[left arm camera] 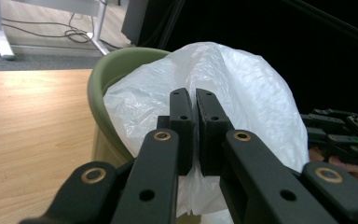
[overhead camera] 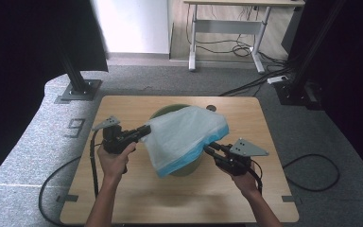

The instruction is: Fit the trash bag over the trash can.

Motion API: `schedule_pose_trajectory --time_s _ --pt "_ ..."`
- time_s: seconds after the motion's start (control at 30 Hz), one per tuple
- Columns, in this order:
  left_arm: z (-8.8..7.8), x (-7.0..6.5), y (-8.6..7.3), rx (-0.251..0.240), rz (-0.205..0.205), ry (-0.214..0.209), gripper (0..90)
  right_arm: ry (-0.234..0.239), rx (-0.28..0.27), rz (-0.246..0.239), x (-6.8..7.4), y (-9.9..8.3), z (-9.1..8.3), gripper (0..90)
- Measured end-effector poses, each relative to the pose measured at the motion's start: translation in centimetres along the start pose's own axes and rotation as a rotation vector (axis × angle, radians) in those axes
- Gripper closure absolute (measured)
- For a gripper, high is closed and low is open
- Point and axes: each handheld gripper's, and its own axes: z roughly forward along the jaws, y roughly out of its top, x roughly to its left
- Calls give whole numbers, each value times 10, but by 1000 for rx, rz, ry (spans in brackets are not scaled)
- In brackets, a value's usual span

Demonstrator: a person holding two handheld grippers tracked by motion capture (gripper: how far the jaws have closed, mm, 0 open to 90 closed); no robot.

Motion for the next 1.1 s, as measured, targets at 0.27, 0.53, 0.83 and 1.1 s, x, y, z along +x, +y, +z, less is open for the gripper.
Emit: schedule_pose_trajectory --time_s 0.27,0.53,0.83,1.1 --pt "-2 -9 4 9 39 -15 637 -15 -2 -14 -1 2 -2 886" --pt "-18 -29 9 -11 132 43 385 -35 8 -7 -4 6 -4 887" --pt "3 -63 1 91 254 21 366 -27 8 -14 -2 8 -3 887" --pt "42 -90 -9 183 300 18 299 -21 7 -9 -1 8 -3 887"
